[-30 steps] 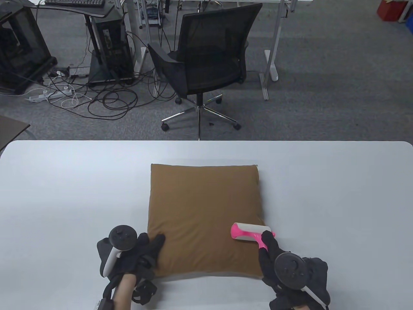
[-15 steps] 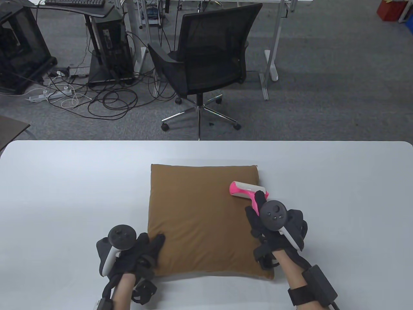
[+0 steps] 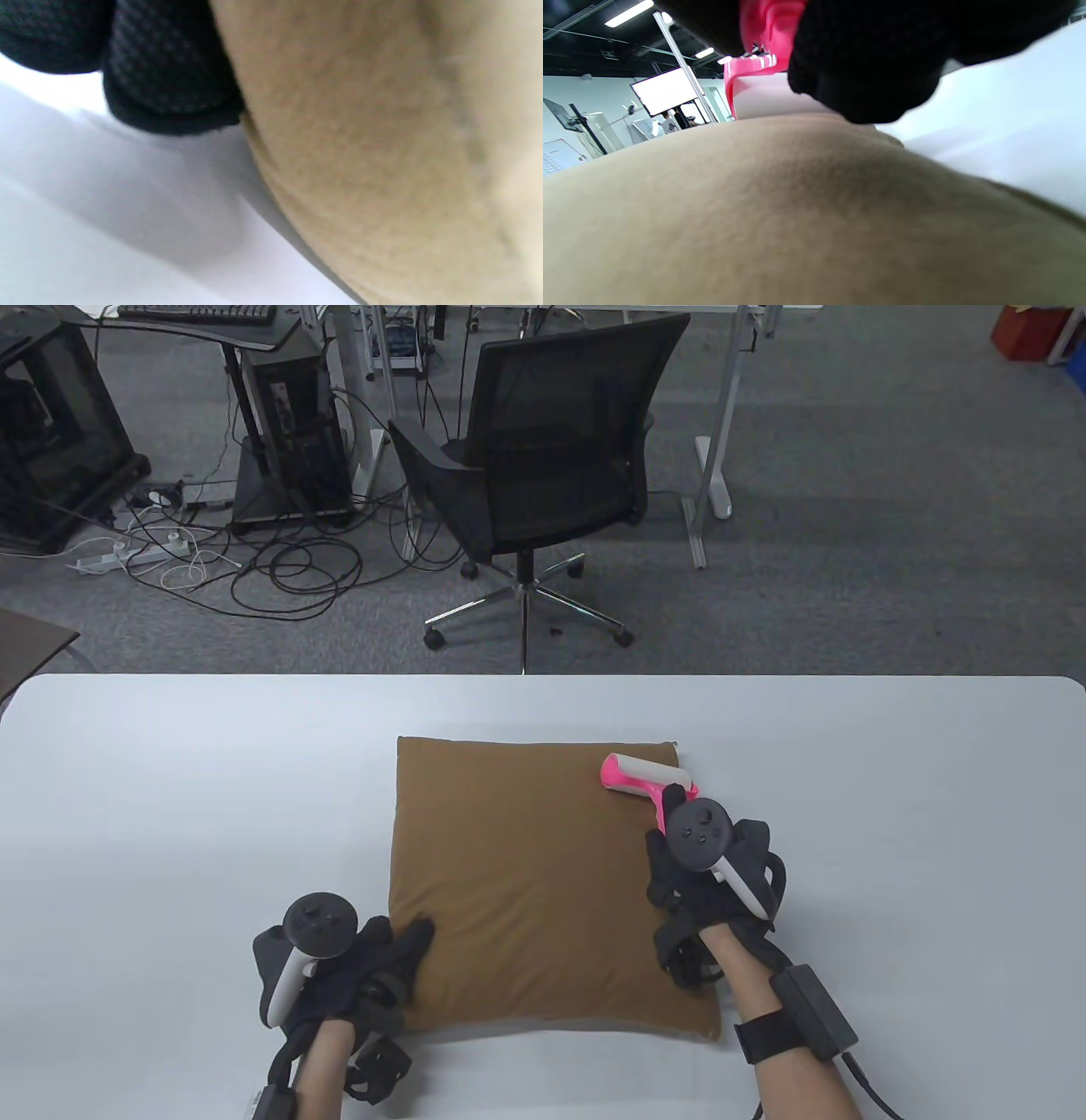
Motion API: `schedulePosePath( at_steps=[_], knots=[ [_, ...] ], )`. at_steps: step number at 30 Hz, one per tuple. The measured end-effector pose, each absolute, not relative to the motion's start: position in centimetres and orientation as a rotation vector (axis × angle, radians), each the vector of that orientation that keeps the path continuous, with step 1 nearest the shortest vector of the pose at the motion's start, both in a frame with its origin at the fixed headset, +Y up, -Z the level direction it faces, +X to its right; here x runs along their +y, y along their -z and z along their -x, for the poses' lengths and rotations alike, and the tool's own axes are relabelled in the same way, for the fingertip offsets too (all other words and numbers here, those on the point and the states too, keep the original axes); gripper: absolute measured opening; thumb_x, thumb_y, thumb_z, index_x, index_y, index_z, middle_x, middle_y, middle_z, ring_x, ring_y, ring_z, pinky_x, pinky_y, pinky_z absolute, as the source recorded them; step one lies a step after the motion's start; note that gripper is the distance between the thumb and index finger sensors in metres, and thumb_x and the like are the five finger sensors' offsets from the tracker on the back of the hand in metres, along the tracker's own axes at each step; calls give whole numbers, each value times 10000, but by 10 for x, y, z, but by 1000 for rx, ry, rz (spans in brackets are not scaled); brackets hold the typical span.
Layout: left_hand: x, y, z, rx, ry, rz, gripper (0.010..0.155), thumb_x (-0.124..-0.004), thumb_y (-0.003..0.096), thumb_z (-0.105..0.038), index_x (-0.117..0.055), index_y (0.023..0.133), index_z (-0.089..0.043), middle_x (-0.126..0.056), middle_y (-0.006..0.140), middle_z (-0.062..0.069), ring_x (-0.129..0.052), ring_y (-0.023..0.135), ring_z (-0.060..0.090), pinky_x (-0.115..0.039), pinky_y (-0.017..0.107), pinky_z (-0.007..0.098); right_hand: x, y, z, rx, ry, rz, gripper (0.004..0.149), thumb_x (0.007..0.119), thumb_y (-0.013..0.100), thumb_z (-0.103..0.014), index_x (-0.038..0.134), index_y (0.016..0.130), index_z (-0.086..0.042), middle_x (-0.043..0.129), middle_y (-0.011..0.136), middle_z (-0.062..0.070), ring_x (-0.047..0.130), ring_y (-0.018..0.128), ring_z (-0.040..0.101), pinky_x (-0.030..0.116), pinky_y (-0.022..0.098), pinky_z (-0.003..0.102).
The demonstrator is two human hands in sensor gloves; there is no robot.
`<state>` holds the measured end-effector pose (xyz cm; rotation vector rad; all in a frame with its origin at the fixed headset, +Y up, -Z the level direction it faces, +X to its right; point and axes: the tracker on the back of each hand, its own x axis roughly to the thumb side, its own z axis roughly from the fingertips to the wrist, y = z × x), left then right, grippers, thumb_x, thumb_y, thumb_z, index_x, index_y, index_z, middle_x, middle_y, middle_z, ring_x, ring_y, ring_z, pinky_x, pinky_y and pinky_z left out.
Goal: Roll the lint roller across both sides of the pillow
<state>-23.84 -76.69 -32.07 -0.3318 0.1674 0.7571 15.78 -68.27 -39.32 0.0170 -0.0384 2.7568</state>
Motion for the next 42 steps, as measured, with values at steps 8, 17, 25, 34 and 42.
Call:
schedulePosePath(
  at_steps=[8,17,25,34,42],
  knots=[
    [-767,320,238,168,-762,331,917,-616,474,-686,-532,1016,49,-981,640,127,-1036,196,203,-849,296,495,-659,353,-170,-95,-2786,-135,546,639,609,-394,556,1077,-125,978,419,138,976,113,141,857,121,407],
    [-768,319,239,168,-761,328,919,-611,474,-691,-529,1020,43,-980,643,134,-1036,197,212,-846,295,500,-643,297,-184,-95,-2776,-279,480,642,607,-375,688,1017,-130,995,294,124,974,28,143,860,73,410],
    [-769,317,239,169,-760,328,922,-608,473,-694,-528,1023,41,-978,644,140,-1036,198,217,-845,294,503,-637,257,-191,-21,-2777,-364,480,639,609,-372,709,1008,-116,994,266,120,971,13,146,857,66,413],
    [-771,316,240,175,-773,330,923,-600,473,-698,-526,1024,39,-978,643,140,-1035,197,215,-844,294,504,-612,245,-189,-124,-2699,-383,474,651,610,-364,746,987,-93,1010,280,134,981,42,163,851,86,422],
    [-770,316,240,173,-764,324,923,-598,474,-696,-526,1023,43,-978,641,143,-1034,194,217,-844,292,505,-623,237,-146,-218,-2843,-414,467,629,617,-374,742,986,-111,1017,295,106,991,70,151,858,103,408]
  ],
)
